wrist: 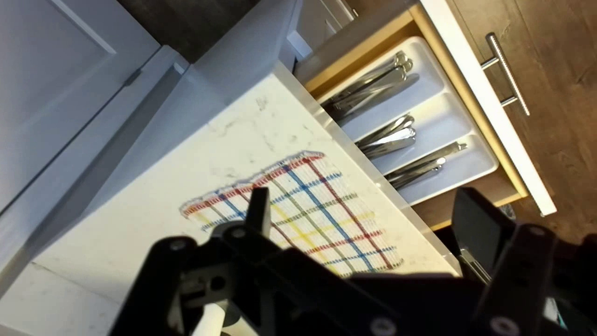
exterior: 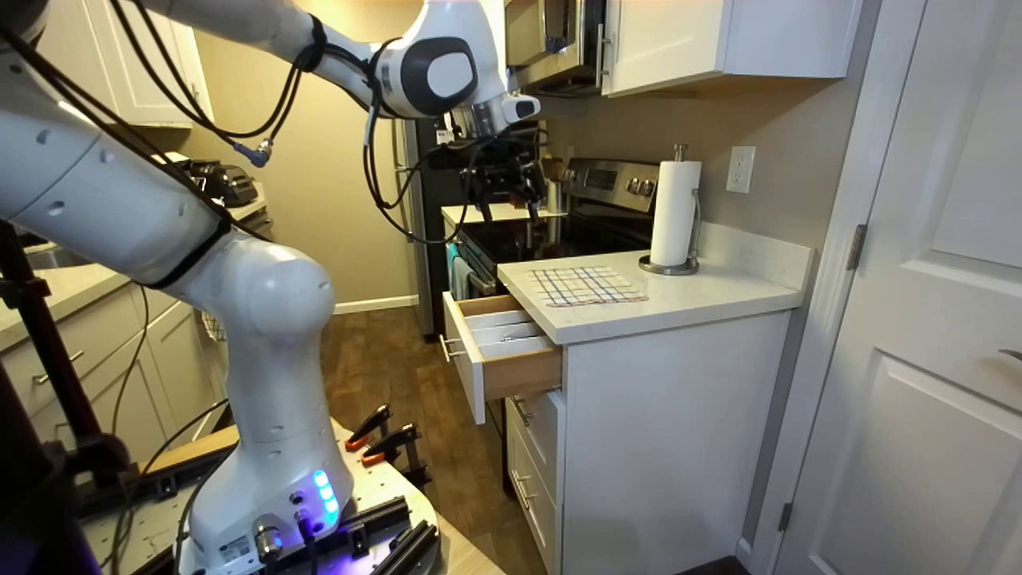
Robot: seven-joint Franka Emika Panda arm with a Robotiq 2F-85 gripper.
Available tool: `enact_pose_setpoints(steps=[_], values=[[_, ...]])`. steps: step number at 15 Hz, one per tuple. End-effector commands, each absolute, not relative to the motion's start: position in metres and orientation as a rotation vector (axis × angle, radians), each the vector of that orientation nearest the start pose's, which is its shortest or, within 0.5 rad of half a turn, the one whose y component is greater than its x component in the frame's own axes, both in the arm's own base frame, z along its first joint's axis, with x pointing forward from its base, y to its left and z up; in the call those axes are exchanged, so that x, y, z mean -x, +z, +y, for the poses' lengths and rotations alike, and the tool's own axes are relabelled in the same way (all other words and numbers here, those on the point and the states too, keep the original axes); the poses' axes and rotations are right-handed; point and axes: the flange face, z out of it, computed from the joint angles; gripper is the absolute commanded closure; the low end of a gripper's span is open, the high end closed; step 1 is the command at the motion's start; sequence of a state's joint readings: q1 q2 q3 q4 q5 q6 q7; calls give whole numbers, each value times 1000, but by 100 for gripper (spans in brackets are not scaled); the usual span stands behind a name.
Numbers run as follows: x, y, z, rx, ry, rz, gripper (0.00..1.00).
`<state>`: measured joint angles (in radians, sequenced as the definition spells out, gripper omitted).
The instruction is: Close the first top drawer
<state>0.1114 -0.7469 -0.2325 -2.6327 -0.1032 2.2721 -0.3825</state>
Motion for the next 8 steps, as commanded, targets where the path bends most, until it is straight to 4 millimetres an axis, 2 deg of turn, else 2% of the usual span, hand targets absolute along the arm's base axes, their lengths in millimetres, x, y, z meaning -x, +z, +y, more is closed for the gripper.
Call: enact_pose_setpoints(steps=[1, 5, 8], values=[[-396, 499, -25, 2999, -655, -626, 0], [-424, 491, 4, 2926, -664, -728, 0], [-433, 485, 31, 2847, -622, -881, 0]])
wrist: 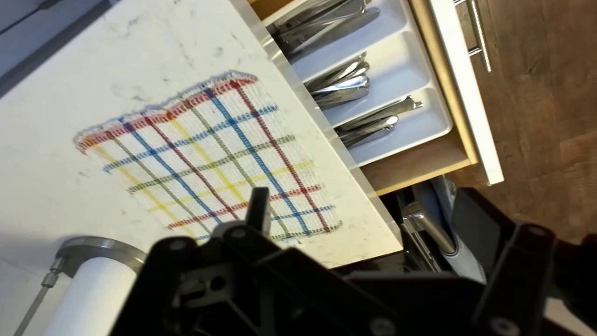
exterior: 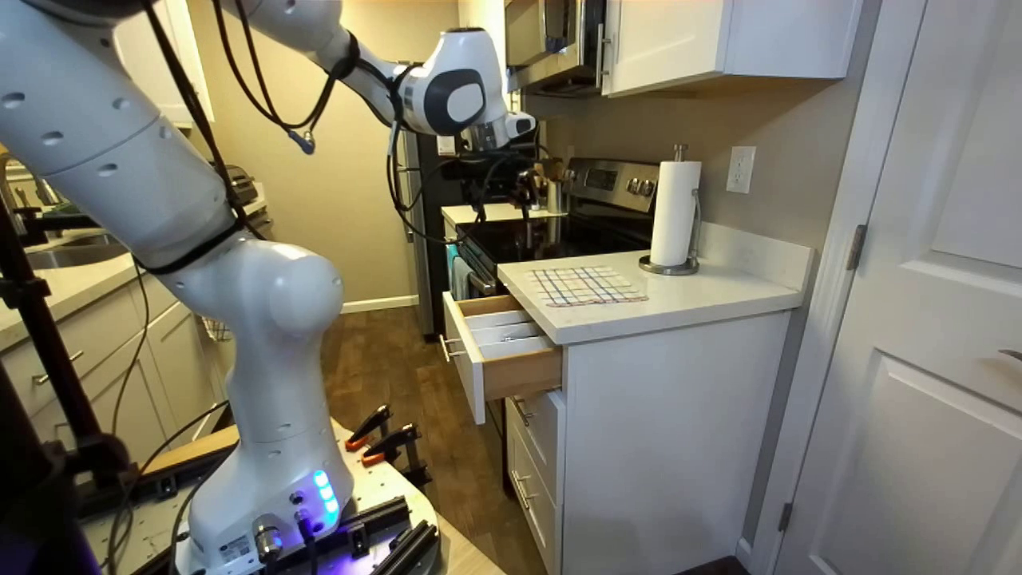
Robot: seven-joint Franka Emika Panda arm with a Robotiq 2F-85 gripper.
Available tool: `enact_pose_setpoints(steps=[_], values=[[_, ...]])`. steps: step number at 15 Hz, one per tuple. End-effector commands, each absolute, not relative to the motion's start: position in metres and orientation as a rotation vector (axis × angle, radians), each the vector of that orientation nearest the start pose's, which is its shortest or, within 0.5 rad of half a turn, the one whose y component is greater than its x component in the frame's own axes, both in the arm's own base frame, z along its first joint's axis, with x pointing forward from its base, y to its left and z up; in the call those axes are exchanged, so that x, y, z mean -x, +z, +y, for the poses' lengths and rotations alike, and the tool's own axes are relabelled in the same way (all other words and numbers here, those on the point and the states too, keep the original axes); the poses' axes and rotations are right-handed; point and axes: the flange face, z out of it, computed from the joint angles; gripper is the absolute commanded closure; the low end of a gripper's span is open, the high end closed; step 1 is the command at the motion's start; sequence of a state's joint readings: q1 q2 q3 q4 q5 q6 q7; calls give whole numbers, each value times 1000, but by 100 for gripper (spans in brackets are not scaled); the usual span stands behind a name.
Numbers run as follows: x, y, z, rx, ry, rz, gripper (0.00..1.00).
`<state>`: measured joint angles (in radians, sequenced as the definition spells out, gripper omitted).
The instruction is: Close the first top drawer
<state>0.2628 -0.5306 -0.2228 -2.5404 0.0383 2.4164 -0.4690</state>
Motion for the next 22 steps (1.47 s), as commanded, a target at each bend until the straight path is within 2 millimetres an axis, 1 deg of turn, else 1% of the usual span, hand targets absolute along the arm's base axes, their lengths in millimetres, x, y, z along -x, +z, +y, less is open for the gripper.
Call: enact_pose_setpoints(steps=[1, 4, 7, 9, 12, 14, 20, 22], values=[[-434, 482, 41, 2816, -604, -948, 0], [-437, 466, 68, 2739, -537, -1132, 0], [-441, 444, 85, 2714, -483, -1231, 0], [-443, 425, 93, 2705, -422, -1256, 0], [-438, 395, 109, 2674, -315, -1307, 0], [-435, 378, 119, 2650, -256, -1343, 0], [-422, 340, 157, 2584, -130, -1450, 0], [-420, 327, 166, 2572, -95, -1493, 0]])
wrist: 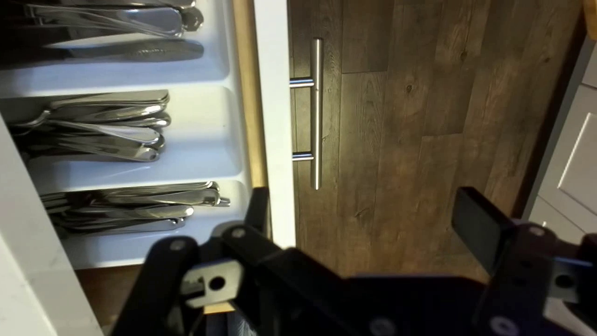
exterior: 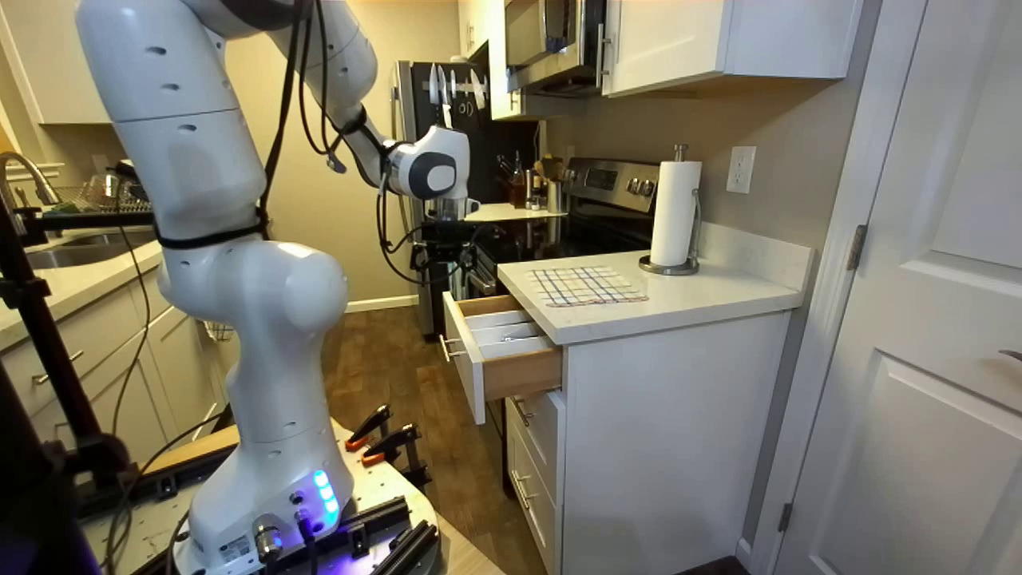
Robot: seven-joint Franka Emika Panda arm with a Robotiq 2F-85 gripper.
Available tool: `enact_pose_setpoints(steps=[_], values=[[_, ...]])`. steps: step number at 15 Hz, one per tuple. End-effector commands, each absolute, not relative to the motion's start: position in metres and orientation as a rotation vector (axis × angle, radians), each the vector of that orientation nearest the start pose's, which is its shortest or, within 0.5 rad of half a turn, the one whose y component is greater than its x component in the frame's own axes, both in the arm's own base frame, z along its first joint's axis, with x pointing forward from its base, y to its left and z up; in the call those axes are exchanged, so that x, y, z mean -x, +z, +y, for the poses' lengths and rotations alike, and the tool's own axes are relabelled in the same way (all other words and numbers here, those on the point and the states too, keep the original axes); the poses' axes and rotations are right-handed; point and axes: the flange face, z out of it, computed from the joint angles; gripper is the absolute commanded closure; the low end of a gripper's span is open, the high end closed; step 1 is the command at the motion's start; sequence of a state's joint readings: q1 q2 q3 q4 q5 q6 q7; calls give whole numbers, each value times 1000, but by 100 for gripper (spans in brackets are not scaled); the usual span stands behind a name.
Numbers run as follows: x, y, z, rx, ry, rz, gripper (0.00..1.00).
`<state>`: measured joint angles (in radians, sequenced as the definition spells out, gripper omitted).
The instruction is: Close the first top drawer
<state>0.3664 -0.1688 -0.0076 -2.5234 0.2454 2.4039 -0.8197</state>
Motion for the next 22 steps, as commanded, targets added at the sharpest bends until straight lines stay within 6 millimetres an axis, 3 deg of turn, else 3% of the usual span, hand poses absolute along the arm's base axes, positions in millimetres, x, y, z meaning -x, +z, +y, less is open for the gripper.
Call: enact_pose_setpoints(steps=[1, 13, 17, 22], values=[[-421, 338, 166, 2610, -110, -1448, 0], [-422, 336, 168, 2612, -102, -1453, 0], [-434, 321, 191, 2585, -175, -1480, 0], [-469, 291, 229, 2545, -301, -1439, 0]])
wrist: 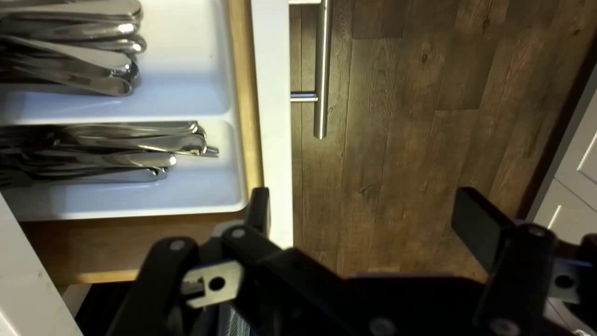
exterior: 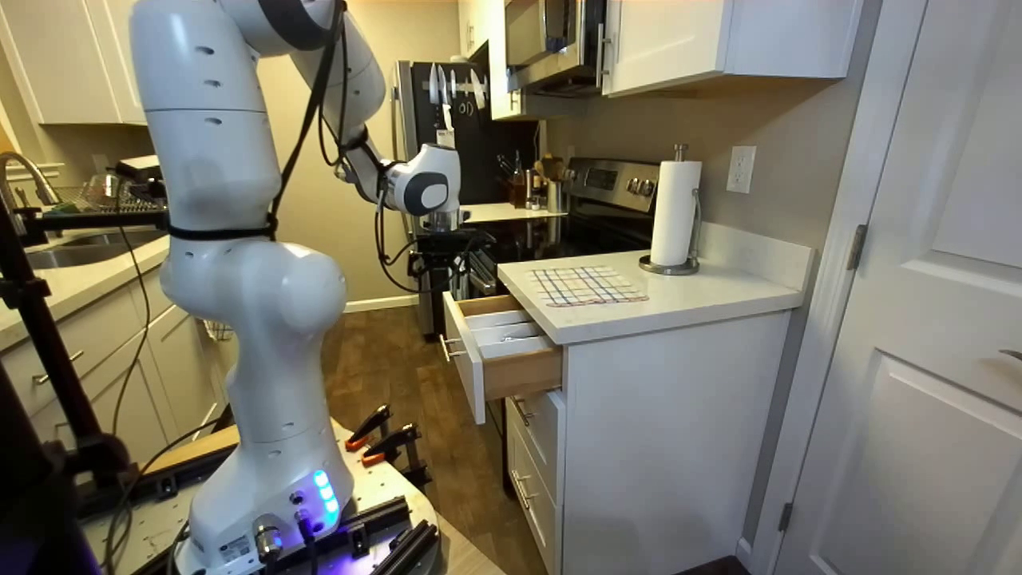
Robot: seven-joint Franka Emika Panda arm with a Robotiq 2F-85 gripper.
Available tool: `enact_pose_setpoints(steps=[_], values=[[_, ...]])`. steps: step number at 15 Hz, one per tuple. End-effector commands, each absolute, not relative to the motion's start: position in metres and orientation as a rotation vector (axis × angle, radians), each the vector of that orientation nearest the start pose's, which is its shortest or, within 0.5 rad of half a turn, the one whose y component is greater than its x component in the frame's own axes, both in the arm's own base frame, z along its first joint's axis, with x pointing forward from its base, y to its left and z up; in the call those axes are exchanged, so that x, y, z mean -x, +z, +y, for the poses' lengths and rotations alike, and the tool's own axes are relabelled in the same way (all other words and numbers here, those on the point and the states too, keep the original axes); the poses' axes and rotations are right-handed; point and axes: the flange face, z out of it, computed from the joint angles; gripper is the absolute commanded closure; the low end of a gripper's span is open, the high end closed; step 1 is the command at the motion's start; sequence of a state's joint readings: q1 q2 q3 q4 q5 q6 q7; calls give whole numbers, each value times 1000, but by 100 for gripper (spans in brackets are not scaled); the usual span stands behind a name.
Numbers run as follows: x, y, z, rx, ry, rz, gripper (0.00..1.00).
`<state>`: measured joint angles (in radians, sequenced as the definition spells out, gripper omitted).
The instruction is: Close the first top drawer
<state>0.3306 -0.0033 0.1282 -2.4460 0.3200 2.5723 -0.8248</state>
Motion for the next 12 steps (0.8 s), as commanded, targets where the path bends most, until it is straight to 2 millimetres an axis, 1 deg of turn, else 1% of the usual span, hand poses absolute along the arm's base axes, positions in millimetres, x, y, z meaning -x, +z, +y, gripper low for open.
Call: enact_pose_setpoints(steps=[1, 4, 6, 9, 12], values=[[-476, 284, 236, 2528, -317, -1427, 0], [-498, 261, 259, 2467, -351, -1406, 0], [-511, 250, 269, 2437, -363, -1381, 0], [-525, 240, 278, 2395, -366, -1360, 0], [-532, 233, 284, 2368, -358, -1338, 0]])
